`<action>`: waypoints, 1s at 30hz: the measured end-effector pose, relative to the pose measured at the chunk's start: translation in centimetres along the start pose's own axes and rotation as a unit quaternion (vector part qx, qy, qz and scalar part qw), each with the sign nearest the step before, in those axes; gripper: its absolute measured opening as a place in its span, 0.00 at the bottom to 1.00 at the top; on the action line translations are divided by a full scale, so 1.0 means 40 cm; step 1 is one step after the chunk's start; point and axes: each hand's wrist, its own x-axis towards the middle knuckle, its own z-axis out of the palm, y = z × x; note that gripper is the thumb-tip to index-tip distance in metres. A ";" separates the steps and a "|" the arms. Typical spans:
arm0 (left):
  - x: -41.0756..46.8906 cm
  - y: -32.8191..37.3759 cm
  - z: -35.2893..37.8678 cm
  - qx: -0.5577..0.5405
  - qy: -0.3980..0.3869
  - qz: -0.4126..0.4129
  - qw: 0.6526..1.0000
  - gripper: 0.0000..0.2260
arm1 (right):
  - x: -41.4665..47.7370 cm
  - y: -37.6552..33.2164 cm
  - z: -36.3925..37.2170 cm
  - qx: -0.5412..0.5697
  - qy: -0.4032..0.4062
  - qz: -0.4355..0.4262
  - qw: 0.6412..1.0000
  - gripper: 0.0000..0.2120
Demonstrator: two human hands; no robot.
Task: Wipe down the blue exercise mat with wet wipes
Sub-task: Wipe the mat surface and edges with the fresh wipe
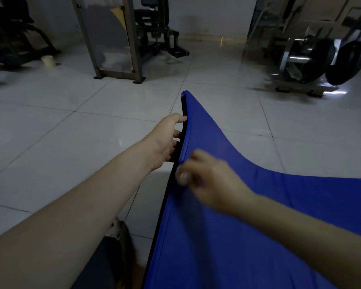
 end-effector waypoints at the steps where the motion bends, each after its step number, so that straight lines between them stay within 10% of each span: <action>1: 0.001 -0.001 0.003 0.004 0.000 0.005 1.000 0.22 | 0.019 0.032 -0.011 -0.010 0.043 0.038 0.998 0.08; 19: 0.021 -0.011 0.039 -0.011 0.031 0.077 0.996 0.08 | 0.014 -0.023 -0.018 0.106 0.134 0.170 0.971 0.06; 26: 0.040 -0.018 0.024 -0.013 0.044 0.079 0.996 0.11 | -0.061 -0.121 0.040 0.068 -0.015 -0.053 0.996 0.06; 30: 0.040 -0.016 0.023 -0.003 -0.005 0.076 0.997 0.11 | 0.001 0.006 -0.006 0.010 0.100 0.022 0.995 0.04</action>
